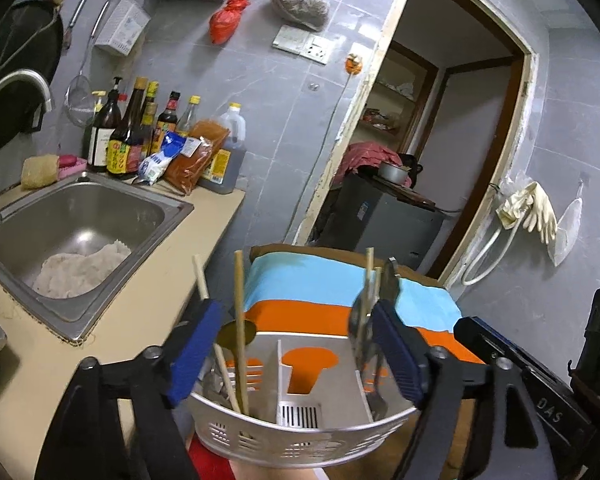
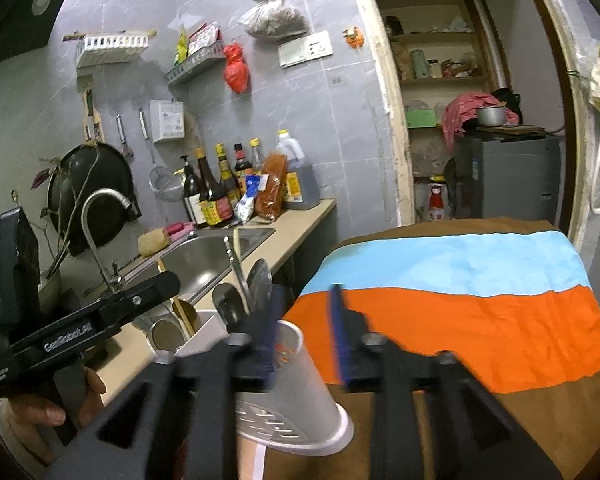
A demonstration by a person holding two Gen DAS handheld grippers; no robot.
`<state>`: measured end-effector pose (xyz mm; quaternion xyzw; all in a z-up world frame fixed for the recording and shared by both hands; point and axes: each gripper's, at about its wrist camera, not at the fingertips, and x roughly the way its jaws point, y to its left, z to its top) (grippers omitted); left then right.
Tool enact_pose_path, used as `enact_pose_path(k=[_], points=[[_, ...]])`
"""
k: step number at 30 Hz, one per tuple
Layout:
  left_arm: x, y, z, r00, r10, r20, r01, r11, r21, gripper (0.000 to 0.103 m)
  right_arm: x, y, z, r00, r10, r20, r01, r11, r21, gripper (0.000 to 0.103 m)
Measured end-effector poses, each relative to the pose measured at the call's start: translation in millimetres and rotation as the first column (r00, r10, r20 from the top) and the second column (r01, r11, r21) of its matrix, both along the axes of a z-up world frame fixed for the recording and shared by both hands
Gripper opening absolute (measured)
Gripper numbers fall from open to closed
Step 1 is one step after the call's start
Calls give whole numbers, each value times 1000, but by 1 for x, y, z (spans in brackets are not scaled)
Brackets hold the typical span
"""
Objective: Organize utensils
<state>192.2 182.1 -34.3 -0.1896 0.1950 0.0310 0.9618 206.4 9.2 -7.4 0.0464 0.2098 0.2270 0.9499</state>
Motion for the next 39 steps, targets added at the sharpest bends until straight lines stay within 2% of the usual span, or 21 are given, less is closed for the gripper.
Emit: enact_pose_path(k=[4, 7, 12, 16, 18, 24, 32, 39], points=[[-3, -7, 8, 1000, -18, -1, 18, 1000, 14, 83, -7, -13, 8, 999, -42, 12, 42, 999, 10, 38], [-7, -13, 15, 1000, -28, 8, 27, 999, 22, 91, -14, -24, 15, 997, -78, 20, 78, 997, 11, 38], [-17, -26, 28, 998, -45, 35, 43, 998, 51, 101, -27, -51, 28, 988, -151, 34, 150, 988, 26, 59], [-28, -37, 40, 998, -37, 58, 32, 996, 87, 103, -38, -71, 37, 980, -193, 43, 192, 981, 30, 70], [-34, -45, 47, 998, -31, 62, 24, 994, 104, 103, -43, -81, 42, 977, -207, 45, 206, 978, 29, 85], [-59, -67, 66, 996, -14, 85, 1, 989, 145, 103, -69, -114, 60, 969, -235, 71, 234, 972, 24, 99], [-112, -102, 81, 996, 40, 85, -55, 983, 178, 103, -115, -156, 81, 965, -248, 85, 247, 969, 16, 101], [-154, -130, 82, 996, 64, 69, -77, 976, 202, 103, -158, -181, 88, 967, -237, 96, 238, 971, 0, 101]])
